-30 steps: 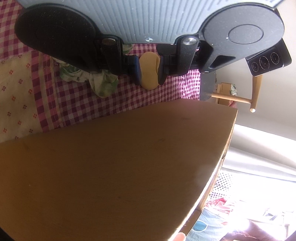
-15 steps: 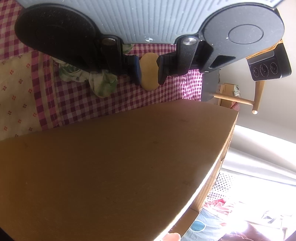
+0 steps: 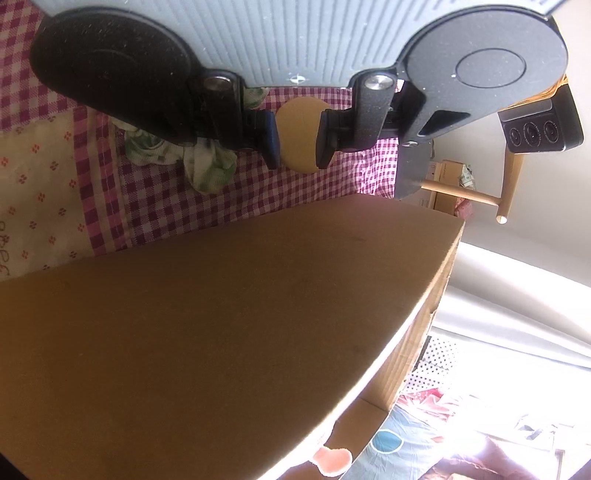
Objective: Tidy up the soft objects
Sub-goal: 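Carry the tan disc over the box with the right gripper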
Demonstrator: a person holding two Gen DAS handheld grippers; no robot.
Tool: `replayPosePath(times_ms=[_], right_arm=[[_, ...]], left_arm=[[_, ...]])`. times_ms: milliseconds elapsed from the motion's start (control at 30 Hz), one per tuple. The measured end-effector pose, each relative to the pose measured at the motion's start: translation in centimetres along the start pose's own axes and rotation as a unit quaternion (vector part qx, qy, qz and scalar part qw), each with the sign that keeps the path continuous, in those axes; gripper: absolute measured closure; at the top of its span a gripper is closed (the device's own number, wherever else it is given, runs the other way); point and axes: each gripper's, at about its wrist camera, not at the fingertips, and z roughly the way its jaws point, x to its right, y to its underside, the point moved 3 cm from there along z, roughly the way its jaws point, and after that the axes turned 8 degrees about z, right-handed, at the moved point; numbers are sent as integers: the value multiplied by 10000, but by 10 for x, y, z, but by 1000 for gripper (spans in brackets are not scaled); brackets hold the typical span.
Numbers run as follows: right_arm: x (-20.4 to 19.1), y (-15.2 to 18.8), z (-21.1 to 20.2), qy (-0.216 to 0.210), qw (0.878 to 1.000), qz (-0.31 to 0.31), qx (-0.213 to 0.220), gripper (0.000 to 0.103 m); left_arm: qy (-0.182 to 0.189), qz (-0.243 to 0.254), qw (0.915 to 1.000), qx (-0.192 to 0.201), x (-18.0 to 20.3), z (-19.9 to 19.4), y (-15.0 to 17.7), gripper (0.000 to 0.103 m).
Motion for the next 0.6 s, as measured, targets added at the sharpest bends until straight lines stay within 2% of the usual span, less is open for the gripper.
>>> replayPosePath(times_ms=[233,300,367,500,600], right_arm=[[-3,6,-21,-328,9993,0,182,78],[-3,7,-27,-578,9981,95,208,68],[-3,8,-33,-820,9961,227,247,44],[-3,9,-42,-1449,9881,441,279,43],[2,8,-44,-2043,9753,817,182,43]], left_arm=[[188,43,9994,298,6,-30,-3,101],[290,30,9988,404,9,-41,-5,101],[385,31,9979,522,10,-55,-6,101],[568,76,9948,838,30,-80,-17,101],[763,88,9914,1057,40,-97,-23,101]])
